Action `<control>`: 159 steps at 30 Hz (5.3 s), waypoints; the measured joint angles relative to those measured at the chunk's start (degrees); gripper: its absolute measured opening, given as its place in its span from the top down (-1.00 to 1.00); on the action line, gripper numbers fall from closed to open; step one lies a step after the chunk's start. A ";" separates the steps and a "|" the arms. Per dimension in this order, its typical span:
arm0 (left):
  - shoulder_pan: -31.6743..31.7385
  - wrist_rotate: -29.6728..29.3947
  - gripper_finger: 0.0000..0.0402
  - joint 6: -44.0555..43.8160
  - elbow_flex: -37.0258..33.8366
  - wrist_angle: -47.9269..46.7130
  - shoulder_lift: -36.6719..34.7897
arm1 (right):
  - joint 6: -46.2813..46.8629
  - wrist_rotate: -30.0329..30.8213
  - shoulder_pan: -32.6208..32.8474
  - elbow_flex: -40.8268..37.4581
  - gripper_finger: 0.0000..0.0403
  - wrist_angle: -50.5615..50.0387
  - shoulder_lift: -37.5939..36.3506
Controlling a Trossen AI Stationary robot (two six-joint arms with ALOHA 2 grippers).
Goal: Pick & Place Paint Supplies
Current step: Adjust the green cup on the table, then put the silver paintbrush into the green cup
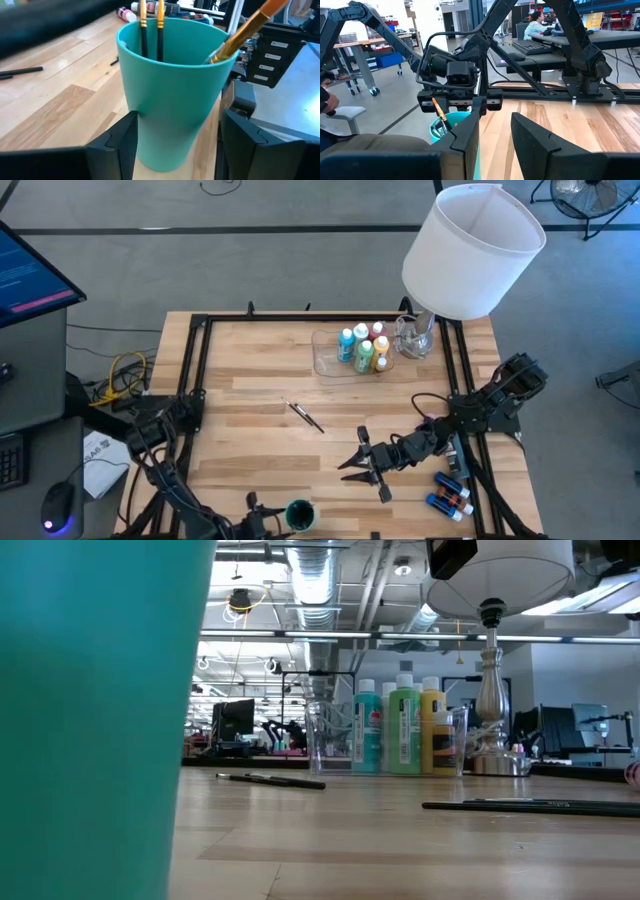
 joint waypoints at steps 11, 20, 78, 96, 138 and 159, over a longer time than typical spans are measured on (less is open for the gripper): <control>1.51 0.02 0.07 1.55 0.00 -0.54 0.00 | 0.15 -0.01 0.07 0.00 0.46 -2.91 0.00; 2.82 0.02 0.07 2.62 -0.02 -0.58 0.00 | 1.88 0.00 0.13 0.00 0.46 -6.38 0.01; 10.95 -2.58 0.07 8.26 -0.04 -2.91 0.00 | 2.56 0.04 0.13 0.00 0.46 -9.48 0.02; 1.99 -6.22 0.07 18.85 -0.07 -3.54 -9.34 | 3.55 0.11 0.13 0.00 0.46 -10.13 -0.05; 33.27 -6.44 0.07 30.90 -59.12 8.40 -69.02 | 8.07 8.79 -28.99 0.02 0.46 -10.29 -2.93; 37.26 2.14 0.07 30.52 -66.49 15.74 -68.50 | 2.49 9.70 -23.54 15.32 0.46 -11.96 19.92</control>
